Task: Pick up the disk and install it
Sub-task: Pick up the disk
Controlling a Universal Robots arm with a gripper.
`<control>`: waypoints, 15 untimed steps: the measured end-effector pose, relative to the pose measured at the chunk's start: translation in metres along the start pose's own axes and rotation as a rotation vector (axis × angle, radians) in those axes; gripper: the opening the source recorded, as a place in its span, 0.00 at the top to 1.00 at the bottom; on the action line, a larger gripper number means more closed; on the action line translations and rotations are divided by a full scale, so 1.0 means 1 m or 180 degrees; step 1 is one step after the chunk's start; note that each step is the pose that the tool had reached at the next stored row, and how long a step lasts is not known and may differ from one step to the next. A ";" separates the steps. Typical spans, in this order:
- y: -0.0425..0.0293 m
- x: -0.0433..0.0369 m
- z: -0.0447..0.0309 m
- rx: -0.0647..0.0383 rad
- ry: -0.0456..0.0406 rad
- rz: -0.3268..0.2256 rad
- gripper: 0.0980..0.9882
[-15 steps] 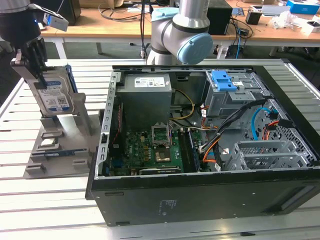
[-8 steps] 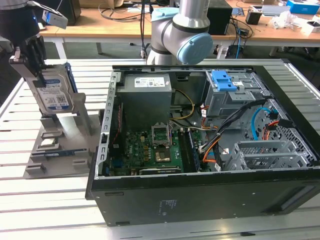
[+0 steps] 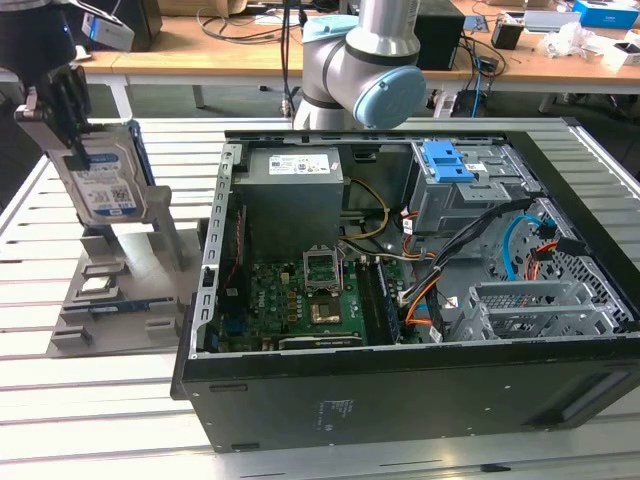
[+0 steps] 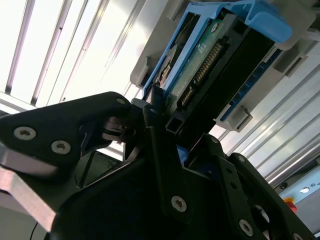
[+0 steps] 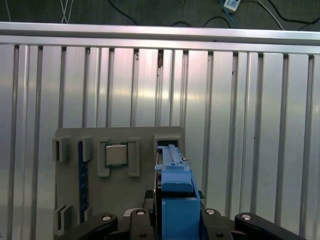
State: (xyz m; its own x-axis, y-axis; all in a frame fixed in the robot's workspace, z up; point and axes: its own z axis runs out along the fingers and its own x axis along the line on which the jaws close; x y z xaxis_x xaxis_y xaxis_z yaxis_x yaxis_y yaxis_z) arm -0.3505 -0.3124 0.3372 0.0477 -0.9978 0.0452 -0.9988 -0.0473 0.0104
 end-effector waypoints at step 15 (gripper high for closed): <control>0.0002 0.0007 -0.0165 0.0000 0.0000 0.0000 0.70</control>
State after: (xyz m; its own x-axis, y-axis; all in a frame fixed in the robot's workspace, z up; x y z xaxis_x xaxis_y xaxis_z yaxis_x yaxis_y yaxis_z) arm -0.3505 -0.3124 0.3537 0.0477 -0.9978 0.0451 -0.9988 -0.0473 0.0104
